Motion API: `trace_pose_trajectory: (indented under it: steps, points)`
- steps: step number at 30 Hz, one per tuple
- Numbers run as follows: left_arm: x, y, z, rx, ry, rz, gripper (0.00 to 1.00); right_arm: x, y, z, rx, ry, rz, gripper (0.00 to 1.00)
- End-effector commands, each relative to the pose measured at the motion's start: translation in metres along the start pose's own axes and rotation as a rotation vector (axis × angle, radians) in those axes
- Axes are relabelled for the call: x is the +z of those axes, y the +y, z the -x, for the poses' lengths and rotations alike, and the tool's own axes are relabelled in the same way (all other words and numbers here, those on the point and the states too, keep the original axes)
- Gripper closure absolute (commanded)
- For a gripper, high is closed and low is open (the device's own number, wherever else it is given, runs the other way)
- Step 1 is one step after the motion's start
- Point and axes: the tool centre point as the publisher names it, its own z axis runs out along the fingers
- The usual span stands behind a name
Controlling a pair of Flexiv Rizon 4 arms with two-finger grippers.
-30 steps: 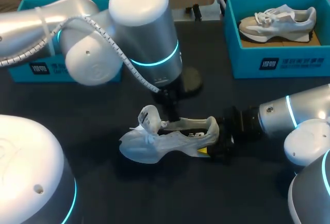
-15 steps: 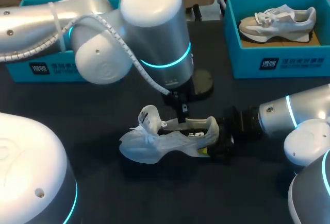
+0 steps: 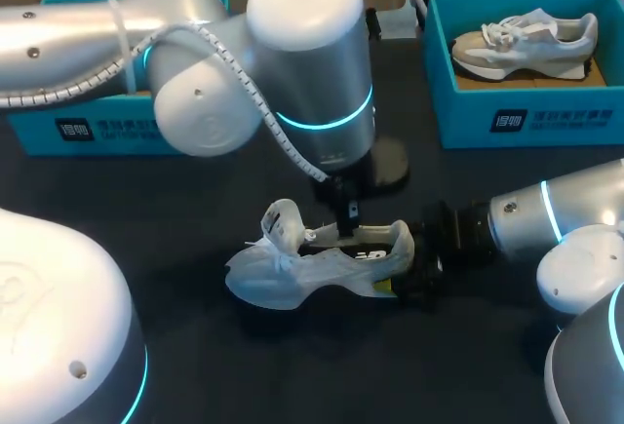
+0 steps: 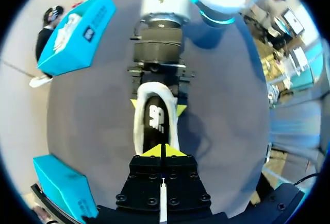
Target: Take the shoe out of the shoebox, open the shoe tongue, remove and reinsert the insole, then place the shoe into the shoebox
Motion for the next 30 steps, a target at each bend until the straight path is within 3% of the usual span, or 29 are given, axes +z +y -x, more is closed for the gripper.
trace_pose_trajectory:
  steps: [1,17,30]
  points:
    - [0.021,-0.008,0.012,0.031,0.063,0.005,1.0,0.007,-0.002,0.0,0.002,-0.002,-0.008,1.0]
    - [0.073,-0.01,0.011,0.149,0.175,0.045,1.0,0.007,-0.002,0.0,0.002,-0.002,-0.008,1.0]
    - [0.094,0.002,0.003,0.215,0.244,0.032,1.0,0.007,-0.002,0.0,0.002,-0.002,-0.008,1.0]
